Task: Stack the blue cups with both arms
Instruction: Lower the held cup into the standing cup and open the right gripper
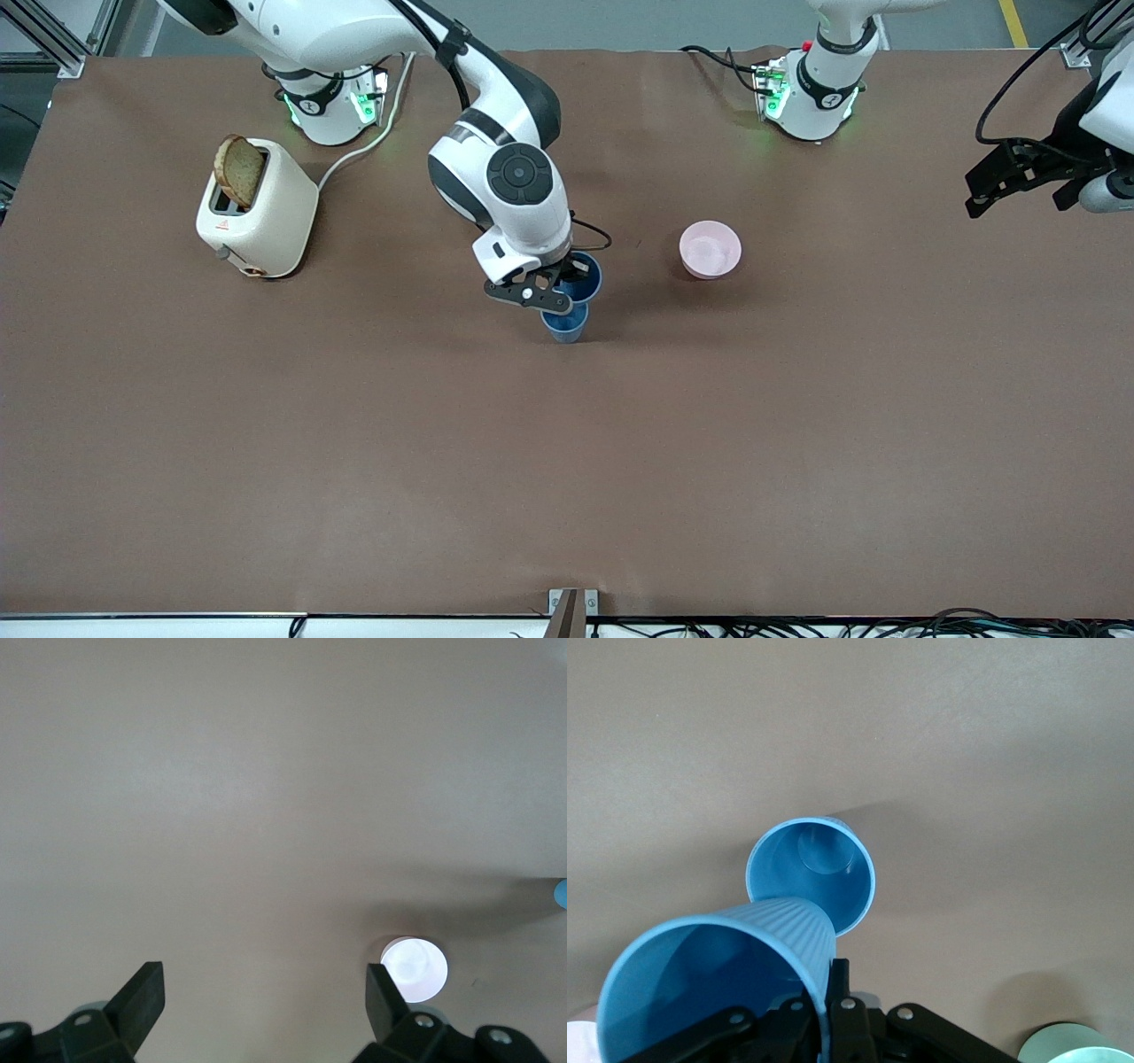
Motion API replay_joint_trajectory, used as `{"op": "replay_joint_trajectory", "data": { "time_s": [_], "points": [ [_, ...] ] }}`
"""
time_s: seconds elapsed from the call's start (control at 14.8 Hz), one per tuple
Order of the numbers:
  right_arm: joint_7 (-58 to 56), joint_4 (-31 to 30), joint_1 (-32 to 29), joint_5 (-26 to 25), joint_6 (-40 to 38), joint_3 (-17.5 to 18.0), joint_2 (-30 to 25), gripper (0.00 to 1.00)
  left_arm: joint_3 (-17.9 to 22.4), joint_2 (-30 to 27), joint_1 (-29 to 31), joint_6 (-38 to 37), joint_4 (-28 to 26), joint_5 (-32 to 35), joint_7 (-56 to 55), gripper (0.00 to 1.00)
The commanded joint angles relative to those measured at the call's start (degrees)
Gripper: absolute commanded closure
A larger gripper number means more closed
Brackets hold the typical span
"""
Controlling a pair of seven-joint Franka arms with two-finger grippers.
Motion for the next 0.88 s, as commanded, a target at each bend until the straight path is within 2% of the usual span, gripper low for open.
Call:
{"op": "replay_joint_trajectory", "data": {
  "time_s": [0.0, 0.27, 0.81],
  "points": [
    [1.8, -0.2, -0.1, -1.7, 1.4, 0.4, 0.2, 0.98, 0.8, -1.2, -0.4, 1.5, -1.7, -0.6, 1.8, 0.0],
    [1.8, -0.2, -0.1, -2.5, 1.9, 0.4, 1.2, 0.98, 0.8, 0.9, -0.6, 2.6, 0.7, -0.2, 2.0, 0.0],
    [1.8, -0.1, -0.8, -4.9, 3.6, 0.4, 1.9, 0.98, 1.5, 2.3, -2.4, 2.7, 1.9, 0.2, 1.4, 0.0]
  ]
}}
